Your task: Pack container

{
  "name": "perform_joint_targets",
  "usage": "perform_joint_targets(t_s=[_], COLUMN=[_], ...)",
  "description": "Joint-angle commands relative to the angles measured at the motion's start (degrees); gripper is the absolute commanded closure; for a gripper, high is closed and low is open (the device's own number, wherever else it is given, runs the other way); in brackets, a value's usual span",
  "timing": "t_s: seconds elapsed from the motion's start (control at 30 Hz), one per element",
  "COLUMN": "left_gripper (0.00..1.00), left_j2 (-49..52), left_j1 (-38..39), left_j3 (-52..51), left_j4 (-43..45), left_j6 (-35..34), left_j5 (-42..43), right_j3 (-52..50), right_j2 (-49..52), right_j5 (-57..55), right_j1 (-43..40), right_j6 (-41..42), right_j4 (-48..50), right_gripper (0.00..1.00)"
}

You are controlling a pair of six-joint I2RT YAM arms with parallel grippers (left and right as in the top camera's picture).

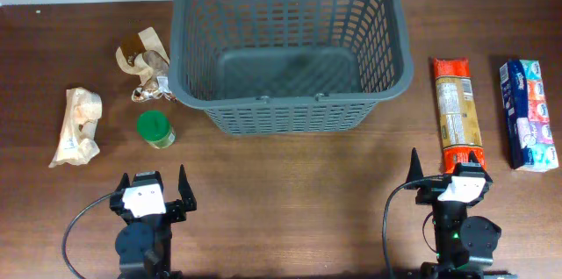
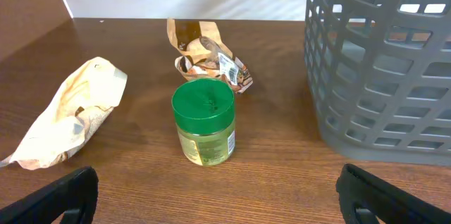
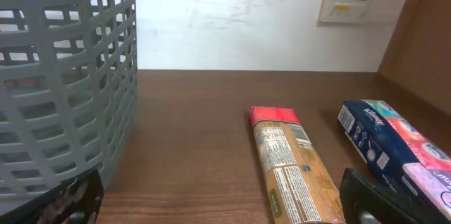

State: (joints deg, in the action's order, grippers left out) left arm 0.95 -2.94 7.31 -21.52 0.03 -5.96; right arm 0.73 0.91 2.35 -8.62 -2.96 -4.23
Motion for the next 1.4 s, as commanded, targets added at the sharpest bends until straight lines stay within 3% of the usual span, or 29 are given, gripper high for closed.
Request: perform_joint_targets(t_s=[0.0,1.17,1.37], left_gripper=[0.01,0.01,0.01], left_j2=[-0.6,-0.6,-0.6], left_j1=[0.3,0.3,0.3], left_j3=[-0.9,-0.9,-0.9], left_j4=[0.3,0.3,0.3], left_j6=[0.9,0.9,0.9], left_j5=[0.4,0.4,0.4], right_j3=[-0.4,-0.4,-0.3], right_j2=[-0.5,-0.5,-0.5], right_j5=[-0.7,0.0,-0.2], right_j1=[0.1,0.0,-0.1], right_j6=[0.5,0.5,7.8], right_j4=[-0.1,0.5,1.9], right_gripper=[0.01,0.01,0.01])
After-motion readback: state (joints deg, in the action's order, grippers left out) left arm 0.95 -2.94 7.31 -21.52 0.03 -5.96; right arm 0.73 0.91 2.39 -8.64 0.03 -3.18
